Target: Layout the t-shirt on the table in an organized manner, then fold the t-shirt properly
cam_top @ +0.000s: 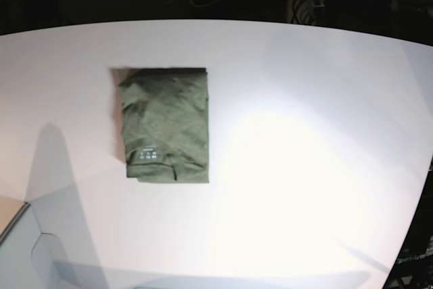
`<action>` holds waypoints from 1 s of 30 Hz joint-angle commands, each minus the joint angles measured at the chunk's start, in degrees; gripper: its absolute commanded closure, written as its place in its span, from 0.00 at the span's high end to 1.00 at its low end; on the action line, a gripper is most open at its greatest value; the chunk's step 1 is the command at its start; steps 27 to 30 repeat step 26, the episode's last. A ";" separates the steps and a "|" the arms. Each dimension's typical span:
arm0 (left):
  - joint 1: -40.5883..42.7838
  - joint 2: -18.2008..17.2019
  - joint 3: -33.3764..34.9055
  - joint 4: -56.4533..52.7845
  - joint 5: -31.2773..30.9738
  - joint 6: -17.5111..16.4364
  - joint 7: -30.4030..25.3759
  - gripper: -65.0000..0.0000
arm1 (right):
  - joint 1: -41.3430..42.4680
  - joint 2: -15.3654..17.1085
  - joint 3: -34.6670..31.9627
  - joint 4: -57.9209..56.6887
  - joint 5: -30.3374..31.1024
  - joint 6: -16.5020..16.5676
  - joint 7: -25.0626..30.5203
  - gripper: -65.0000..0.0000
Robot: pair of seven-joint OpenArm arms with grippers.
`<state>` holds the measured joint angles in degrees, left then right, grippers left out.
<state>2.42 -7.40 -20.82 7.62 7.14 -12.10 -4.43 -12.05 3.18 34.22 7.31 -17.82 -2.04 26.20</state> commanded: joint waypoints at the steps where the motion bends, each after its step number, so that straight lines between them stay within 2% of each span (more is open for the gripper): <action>1: -0.17 -0.65 0.20 -0.63 -0.06 2.47 0.16 0.00 | 0.05 0.47 -1.29 -0.06 0.37 -3.98 0.49 0.00; 2: -0.70 -0.56 0.20 -1.16 -0.06 4.67 0.25 0.00 | 0.14 0.38 -2.70 0.03 0.37 -7.32 0.57 0.00; 4: -1.58 -0.56 1.96 -1.68 0.03 5.02 0.34 0.00 | 0.41 -0.85 -4.72 0.03 0.37 -12.24 0.49 0.00; 6: -2.11 -0.56 5.48 -1.77 -0.24 5.02 0.43 0.00 | 0.67 -1.55 -5.16 0.03 0.37 -14.53 0.31 0.00; 10: -2.72 -0.56 8.38 -1.86 -0.50 5.46 0.43 0.00 | 1.11 -3.40 -4.90 0.03 0.37 -14.97 0.22 0.00; 20: -3.07 -1.00 8.47 -1.95 -0.50 5.46 0.43 0.00 | 2.25 -3.84 -5.51 -0.15 0.37 -14.62 0.49 0.00; 26: -2.90 -0.56 8.29 -1.95 -0.59 5.46 0.69 0.00 | 2.96 -2.43 -13.07 -0.23 0.37 -14.62 0.31 0.00; 30: -2.90 -0.56 8.29 -1.95 -0.59 5.46 0.69 0.00 | 2.96 -2.43 -13.07 -0.23 0.37 -14.62 0.31 0.00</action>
